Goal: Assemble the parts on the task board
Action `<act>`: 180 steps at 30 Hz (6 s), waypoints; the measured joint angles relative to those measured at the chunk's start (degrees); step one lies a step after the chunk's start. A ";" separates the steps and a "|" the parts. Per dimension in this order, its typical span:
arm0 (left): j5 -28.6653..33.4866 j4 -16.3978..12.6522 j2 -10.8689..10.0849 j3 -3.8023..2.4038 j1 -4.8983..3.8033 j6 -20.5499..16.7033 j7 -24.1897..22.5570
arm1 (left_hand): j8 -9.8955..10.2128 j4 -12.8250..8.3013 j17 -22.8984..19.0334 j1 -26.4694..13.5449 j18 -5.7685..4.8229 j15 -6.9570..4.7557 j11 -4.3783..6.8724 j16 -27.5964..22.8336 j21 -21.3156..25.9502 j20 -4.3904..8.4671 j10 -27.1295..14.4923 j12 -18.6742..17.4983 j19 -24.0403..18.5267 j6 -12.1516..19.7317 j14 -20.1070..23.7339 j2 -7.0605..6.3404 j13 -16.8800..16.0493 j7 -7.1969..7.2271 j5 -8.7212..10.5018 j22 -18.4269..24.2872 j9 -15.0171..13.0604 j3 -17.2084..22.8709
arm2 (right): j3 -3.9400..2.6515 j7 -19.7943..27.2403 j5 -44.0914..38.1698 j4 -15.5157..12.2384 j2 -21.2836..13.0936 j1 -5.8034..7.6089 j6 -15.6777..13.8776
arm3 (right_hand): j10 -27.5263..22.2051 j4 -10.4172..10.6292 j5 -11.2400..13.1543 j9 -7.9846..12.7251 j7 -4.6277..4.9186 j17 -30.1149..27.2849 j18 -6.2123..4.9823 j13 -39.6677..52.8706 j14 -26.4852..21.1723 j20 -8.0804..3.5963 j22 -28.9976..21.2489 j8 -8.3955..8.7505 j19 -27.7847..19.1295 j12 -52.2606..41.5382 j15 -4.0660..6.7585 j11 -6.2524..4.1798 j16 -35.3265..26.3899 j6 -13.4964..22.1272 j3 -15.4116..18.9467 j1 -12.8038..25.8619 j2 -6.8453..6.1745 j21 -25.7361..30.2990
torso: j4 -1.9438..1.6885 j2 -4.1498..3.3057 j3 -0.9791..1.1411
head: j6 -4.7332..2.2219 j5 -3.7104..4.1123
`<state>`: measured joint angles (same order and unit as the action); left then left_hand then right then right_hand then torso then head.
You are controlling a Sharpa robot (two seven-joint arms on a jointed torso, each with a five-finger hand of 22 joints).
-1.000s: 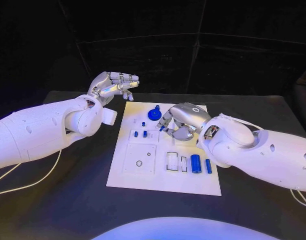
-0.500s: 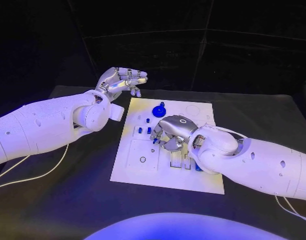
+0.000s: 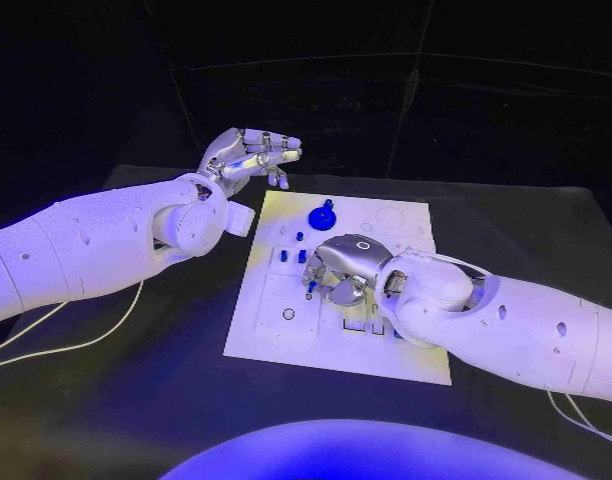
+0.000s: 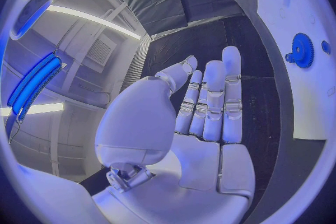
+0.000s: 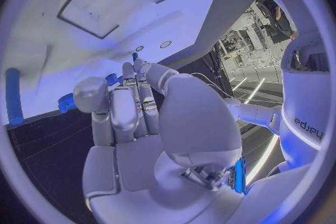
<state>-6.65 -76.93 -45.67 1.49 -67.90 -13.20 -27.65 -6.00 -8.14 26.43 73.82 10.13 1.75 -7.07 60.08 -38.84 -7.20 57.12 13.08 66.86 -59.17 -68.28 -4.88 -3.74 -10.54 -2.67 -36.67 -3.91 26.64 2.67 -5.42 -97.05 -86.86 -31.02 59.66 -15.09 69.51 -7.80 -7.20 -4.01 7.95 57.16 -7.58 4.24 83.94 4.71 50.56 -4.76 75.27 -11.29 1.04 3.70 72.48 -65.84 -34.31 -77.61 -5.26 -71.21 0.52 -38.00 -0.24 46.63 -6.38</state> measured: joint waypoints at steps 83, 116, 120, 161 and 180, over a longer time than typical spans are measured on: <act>0.04 0.93 0.05 0.02 0.00 0.30 0.64 | -0.24 -0.16 -0.17 0.00 -0.01 0.21 -0.20 -0.21 0.23 -0.19 -0.62 0.00 -0.18 0.00 0.20 0.00 0.00 0.00 0.00 0.17 0.00 -0.47 | 0.19 -2.35 -1.37 -8.70 -9.86 0.97 -2.83 | -8.74 2.00 -2.56 0.27 1.76 -3.05 0.00 -0.58 0.00 1.96 -3.95 1.15 -1.96 4.25 -1.66 2.75 -0.59 7.46 5.36 4.46 -3.27 1.82 | 0.09 0.10 -0.01 | -0.17 0.56; 0.05 0.98 0.01 0.09 0.01 0.71 0.88 | -0.24 -0.17 -0.24 0.24 -0.02 0.18 0.01 -0.21 0.45 -0.19 -0.82 0.00 -0.19 0.00 0.23 0.24 0.00 0.00 0.00 0.23 0.00 -0.47 | -0.15 -7.24 2.06 -5.29 -14.01 5.00 3.88 | -8.33 4.44 -2.00 0.15 0.49 -5.38 0.00 -0.46 0.10 1.68 -4.82 1.15 -1.68 1.45 -1.28 1.38 -1.61 9.83 15.32 1.30 -1.18 2.83 | -0.06 -0.03 -0.03 | -1.20 1.88; 0.05 1.02 0.01 0.09 0.01 0.72 0.90 | -0.24 -0.17 -0.24 0.24 -0.01 -0.01 0.01 -0.21 0.45 -0.19 -0.82 0.00 -0.19 0.00 0.41 0.24 0.00 0.00 0.00 0.23 0.00 -0.47 | -0.15 -7.13 2.18 -4.81 -13.48 5.00 4.64 | -6.29 4.71 -1.66 0.10 0.56 -5.02 0.00 -0.58 0.10 1.34 -4.46 1.11 -1.34 1.31 -1.12 1.02 -1.59 9.22 14.33 0.97 -0.86 2.83 | -0.06 -0.03 -0.03 | -1.11 1.87; 0.06 1.50 0.27 0.10 0.01 0.82 1.09 | -0.24 -0.01 -0.31 0.24 -0.02 0.00 -0.20 -0.21 0.45 -0.19 -1.03 0.00 -0.18 0.00 0.41 0.24 0.00 0.00 0.00 0.30 0.00 -0.62 | -0.21 -5.79 3.82 -13.24 -14.51 4.93 -5.55 | 1.45 4.03 2.70 -0.25 0.24 -3.60 0.00 -0.41 0.10 0.10 1.78 -0.78 1.11 2.66 -0.30 -0.02 0.12 2.16 5.76 -0.55 0.65 -0.84 | -0.05 0.04 -0.03 | -1.09 1.61; 0.06 1.40 0.82 0.10 0.01 0.98 1.17 | -0.23 -0.01 -0.30 0.24 -0.01 0.00 -0.20 -0.21 0.45 -0.19 -1.03 0.00 -0.18 0.00 0.41 0.24 0.00 0.00 0.00 0.29 0.00 -0.62 | 0.05 -0.22 6.20 -7.29 -2.18 1.30 -3.62 | 1.43 4.19 1.83 -0.17 0.27 -3.79 0.00 -0.41 0.10 0.10 1.69 -0.51 1.11 3.15 -0.30 -0.01 0.11 2.19 5.60 -0.01 0.74 -0.84 | -0.13 -0.05 -0.10 | -0.26 0.03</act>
<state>-6.59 -75.53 -44.86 1.59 -67.89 -12.22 -26.48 -6.23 -8.15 26.13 74.06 10.12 1.75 -7.27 59.87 -38.39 -7.38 56.09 13.08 66.68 -59.17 -67.88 -4.64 -3.74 -10.54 -2.67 -36.38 -3.91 26.02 2.72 -5.64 -90.85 -94.15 -33.21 60.96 -18.71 70.94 -3.61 -5.37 -4.17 8.22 53.37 -7.58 3.83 84.05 4.81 52.26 -5.27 76.39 -8.14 0.74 3.69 72.60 -63.66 -28.70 -77.62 -4.52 -72.05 0.40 -38.05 -0.34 46.37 -6.36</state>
